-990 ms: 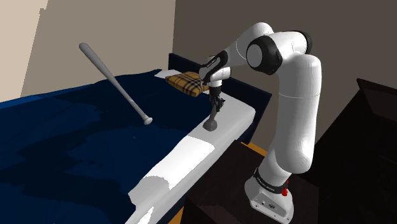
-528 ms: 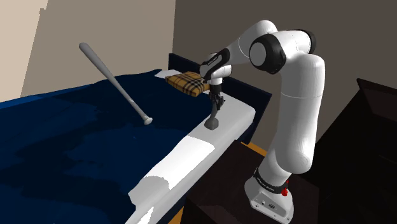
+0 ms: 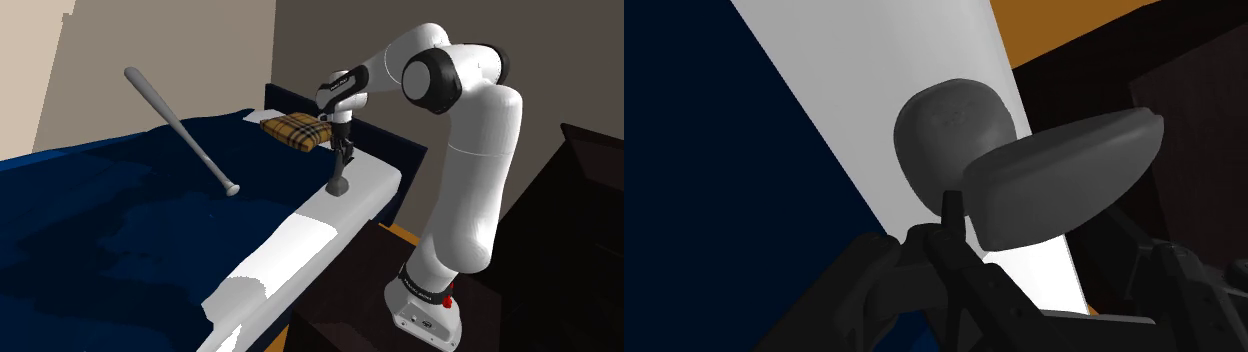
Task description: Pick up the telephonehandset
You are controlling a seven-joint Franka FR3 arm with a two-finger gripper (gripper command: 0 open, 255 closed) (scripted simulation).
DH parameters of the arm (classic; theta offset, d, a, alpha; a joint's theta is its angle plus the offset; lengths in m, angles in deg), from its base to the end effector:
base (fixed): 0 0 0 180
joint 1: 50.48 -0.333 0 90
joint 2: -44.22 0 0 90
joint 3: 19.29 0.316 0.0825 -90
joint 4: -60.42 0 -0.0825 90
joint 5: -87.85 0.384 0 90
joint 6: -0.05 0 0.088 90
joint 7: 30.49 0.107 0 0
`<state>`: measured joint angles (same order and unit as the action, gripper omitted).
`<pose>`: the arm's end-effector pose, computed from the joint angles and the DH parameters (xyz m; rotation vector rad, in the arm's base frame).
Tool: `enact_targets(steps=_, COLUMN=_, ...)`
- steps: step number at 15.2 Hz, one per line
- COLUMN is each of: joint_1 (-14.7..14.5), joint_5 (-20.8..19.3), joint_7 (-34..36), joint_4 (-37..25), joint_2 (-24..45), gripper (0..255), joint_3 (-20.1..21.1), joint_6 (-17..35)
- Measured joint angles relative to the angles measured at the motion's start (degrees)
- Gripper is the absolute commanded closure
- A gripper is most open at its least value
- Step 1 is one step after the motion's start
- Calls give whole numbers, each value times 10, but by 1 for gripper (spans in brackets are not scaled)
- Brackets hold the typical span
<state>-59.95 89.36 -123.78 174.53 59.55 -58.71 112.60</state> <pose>0.4966 -0.2710 0.3407 -2.5526 -1.5478 0.3604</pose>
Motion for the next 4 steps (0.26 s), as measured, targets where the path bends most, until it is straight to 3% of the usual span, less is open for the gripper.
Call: enact_targets(steps=4, joint_1=-5, joint_5=-11, joint_7=5, joint_4=-10, joint_2=-18, gripper=255, joint_3=-4, joint_6=-24)
